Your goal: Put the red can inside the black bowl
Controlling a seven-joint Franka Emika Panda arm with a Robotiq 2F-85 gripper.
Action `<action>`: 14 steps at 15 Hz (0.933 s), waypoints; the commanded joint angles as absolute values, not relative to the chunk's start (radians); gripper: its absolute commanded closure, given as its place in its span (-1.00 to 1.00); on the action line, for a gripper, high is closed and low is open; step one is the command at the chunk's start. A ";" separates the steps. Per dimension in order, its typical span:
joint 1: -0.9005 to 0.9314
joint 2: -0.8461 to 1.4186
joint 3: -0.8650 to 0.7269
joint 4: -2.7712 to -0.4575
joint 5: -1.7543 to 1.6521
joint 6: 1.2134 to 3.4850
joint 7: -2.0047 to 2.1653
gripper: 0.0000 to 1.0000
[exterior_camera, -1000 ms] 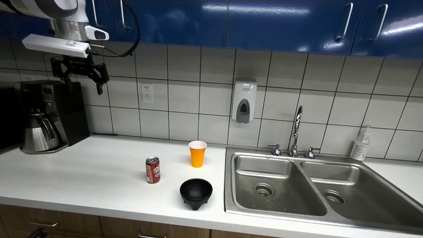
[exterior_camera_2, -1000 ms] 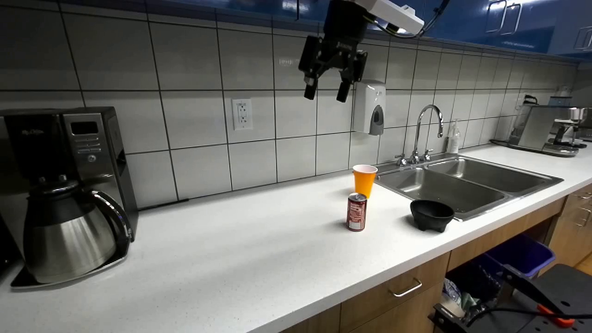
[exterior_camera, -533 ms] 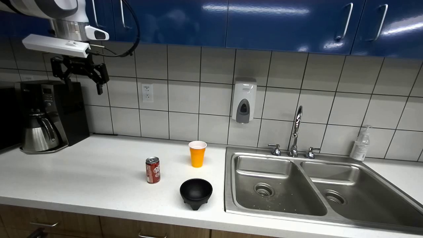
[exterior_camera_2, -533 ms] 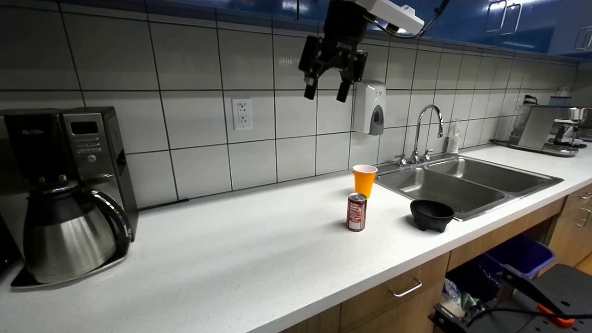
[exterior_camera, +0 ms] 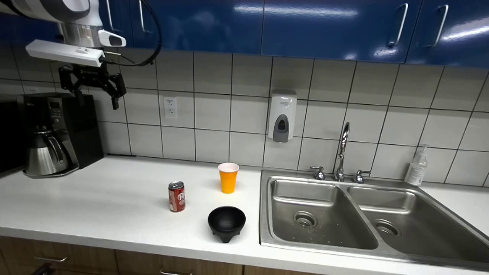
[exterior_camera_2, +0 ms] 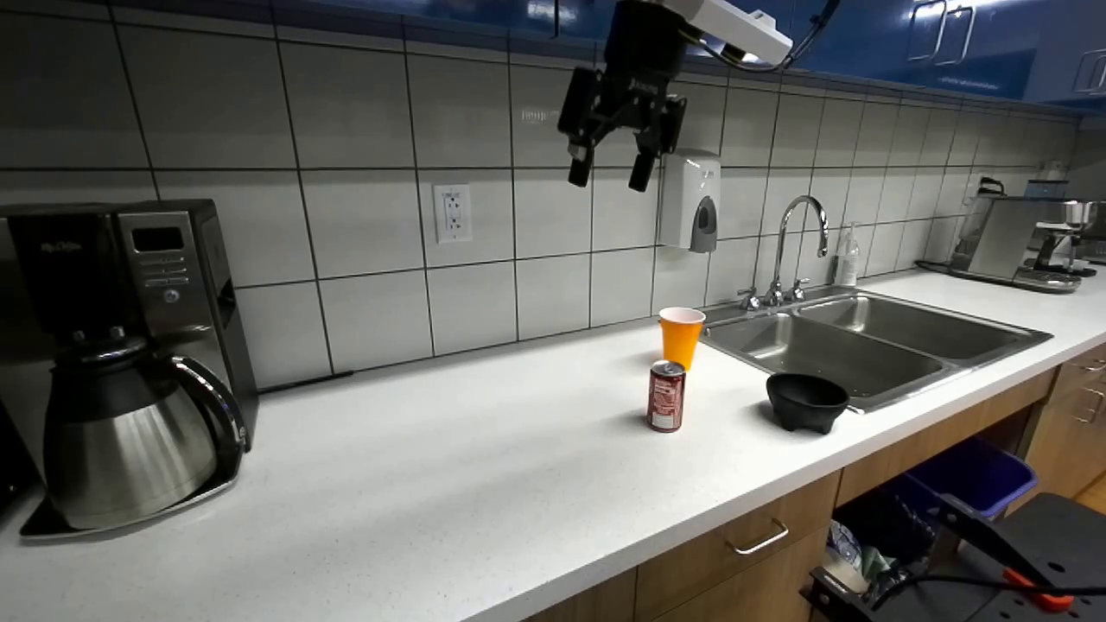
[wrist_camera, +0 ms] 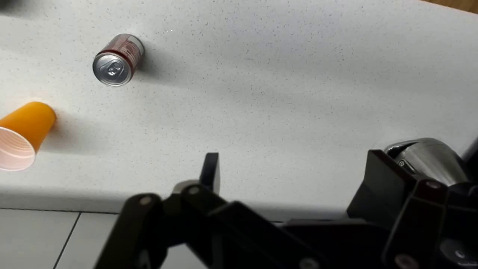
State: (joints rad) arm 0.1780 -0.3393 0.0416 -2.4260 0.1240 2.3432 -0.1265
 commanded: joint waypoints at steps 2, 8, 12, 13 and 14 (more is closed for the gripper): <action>0.159 -0.348 0.045 -2.444 0.130 2.351 -0.124 -1.00; 0.148 -0.359 0.048 -2.457 0.134 2.350 -0.083 -1.00; 0.141 -0.366 0.045 -2.475 0.133 2.366 -0.069 -1.00; 0.140 -0.364 0.042 -2.478 0.135 2.368 -0.073 -1.00; 0.137 -0.359 0.042 -2.482 0.134 2.377 -0.073 -1.00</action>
State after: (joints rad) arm 0.1539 -0.3401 0.0370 -2.4553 0.1240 2.3509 -0.0850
